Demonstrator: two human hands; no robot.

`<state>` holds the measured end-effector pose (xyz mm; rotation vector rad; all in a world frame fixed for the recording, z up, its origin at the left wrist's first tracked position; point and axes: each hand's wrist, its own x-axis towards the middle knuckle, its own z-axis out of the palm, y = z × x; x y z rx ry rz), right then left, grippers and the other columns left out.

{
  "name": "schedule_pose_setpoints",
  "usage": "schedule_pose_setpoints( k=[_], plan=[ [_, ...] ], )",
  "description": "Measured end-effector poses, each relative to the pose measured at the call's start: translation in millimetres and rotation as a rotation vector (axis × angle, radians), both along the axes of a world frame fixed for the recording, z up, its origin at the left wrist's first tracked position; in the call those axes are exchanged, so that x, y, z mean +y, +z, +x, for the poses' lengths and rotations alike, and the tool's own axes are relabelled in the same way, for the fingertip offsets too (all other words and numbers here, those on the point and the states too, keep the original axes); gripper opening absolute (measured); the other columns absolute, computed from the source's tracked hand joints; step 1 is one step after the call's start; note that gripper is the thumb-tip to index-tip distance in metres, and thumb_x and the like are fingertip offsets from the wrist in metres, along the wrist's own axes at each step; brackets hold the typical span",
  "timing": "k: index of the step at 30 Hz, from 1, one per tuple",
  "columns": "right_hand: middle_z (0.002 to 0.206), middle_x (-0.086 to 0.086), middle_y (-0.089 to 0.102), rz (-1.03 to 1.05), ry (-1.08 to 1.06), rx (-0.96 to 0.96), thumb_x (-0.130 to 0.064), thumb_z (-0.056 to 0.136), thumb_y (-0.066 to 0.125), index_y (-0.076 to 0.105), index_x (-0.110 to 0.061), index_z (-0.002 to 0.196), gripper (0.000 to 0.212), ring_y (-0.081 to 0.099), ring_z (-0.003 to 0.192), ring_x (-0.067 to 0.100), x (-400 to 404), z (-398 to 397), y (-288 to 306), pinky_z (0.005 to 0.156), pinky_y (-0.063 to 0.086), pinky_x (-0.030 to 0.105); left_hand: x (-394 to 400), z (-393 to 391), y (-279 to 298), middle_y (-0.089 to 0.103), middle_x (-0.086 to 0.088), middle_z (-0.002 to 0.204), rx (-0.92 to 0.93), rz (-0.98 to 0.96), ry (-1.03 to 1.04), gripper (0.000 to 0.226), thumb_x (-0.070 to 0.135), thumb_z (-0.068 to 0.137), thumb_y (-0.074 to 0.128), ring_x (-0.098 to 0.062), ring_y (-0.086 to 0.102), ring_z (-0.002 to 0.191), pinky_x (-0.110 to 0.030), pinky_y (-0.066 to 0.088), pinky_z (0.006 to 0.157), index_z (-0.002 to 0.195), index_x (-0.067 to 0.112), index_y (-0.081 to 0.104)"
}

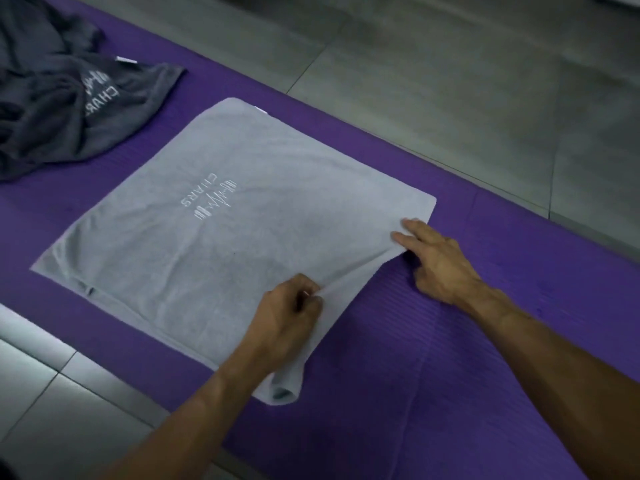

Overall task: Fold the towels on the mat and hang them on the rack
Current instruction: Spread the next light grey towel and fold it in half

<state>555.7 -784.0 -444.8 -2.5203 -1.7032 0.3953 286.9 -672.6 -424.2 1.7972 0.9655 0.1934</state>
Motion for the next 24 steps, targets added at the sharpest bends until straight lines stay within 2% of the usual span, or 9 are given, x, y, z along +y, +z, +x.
schedule_pose_setpoints(
  k=[2,5,8,11,16,21,24],
  plan=[
    [0.152,0.010,0.036,0.089,-0.009,-0.017,0.010,0.076,0.058,0.052,-0.014,0.137,0.066,0.032,0.142,0.027,6,-2,1,0.105,0.033,0.049,9,-7,7,0.059,0.006,0.067,0.043,-0.006,-0.048,0.011,0.024,0.097,0.053,0.002,0.049,0.053,-0.011,0.038,0.052,0.087,0.026,0.058],
    [0.133,0.008,0.057,0.190,-0.092,-0.027,0.009,0.078,0.055,0.067,-0.011,0.114,0.042,0.048,0.126,0.031,23,-1,10,0.092,0.039,0.045,8,-13,12,0.062,0.001,0.071,0.070,-0.015,-0.071,0.009,0.029,0.098,0.052,0.000,0.049,0.050,-0.011,0.039,0.048,0.094,0.026,0.060],
    [0.109,0.006,0.065,0.204,-0.131,-0.054,0.011,0.075,0.051,0.069,-0.011,0.101,0.038,0.055,0.111,0.032,26,4,20,0.082,0.040,0.043,4,-15,17,0.064,0.000,0.069,0.064,-0.040,-0.095,0.016,0.033,0.096,0.056,-0.002,0.051,0.051,-0.014,0.040,0.048,0.090,0.022,0.067],
    [0.111,0.011,0.066,0.203,-0.134,-0.101,0.014,0.073,0.053,0.071,-0.009,0.101,0.040,0.056,0.113,0.033,6,8,26,0.081,0.038,0.042,-8,-11,22,0.058,0.007,0.064,0.042,-0.085,-0.178,0.023,0.035,0.096,0.056,0.001,0.048,0.050,-0.013,0.038,0.049,0.083,0.020,0.067],
    [0.111,0.009,0.070,0.230,-0.138,-0.164,0.015,0.072,0.060,0.073,-0.008,0.099,0.038,0.057,0.107,0.036,-22,16,37,0.080,0.041,0.043,-28,2,24,0.060,0.001,0.070,-0.001,-0.121,-0.191,0.022,0.031,0.098,0.054,-0.006,0.052,0.057,-0.015,0.041,0.052,0.085,0.017,0.065],
    [0.104,0.009,0.070,0.265,-0.130,-0.216,0.003,0.080,0.062,0.073,-0.008,0.100,0.025,0.055,0.101,0.036,23,11,52,0.081,0.041,0.045,-8,-18,27,0.056,0.009,0.061,0.012,0.182,-0.089,0.014,0.027,0.099,0.049,-0.004,0.052,0.052,-0.011,0.037,0.052,0.092,0.022,0.060],
    [0.095,0.010,0.070,0.296,-0.100,-0.253,0.000,0.080,0.060,0.073,-0.010,0.097,0.024,0.056,0.099,0.035,71,3,59,0.086,0.039,0.046,19,-36,29,0.058,0.005,0.062,0.029,0.298,-0.005,0.017,0.031,0.099,0.049,-0.010,0.055,0.056,-0.021,0.041,0.057,0.092,0.020,0.061]
  ],
)
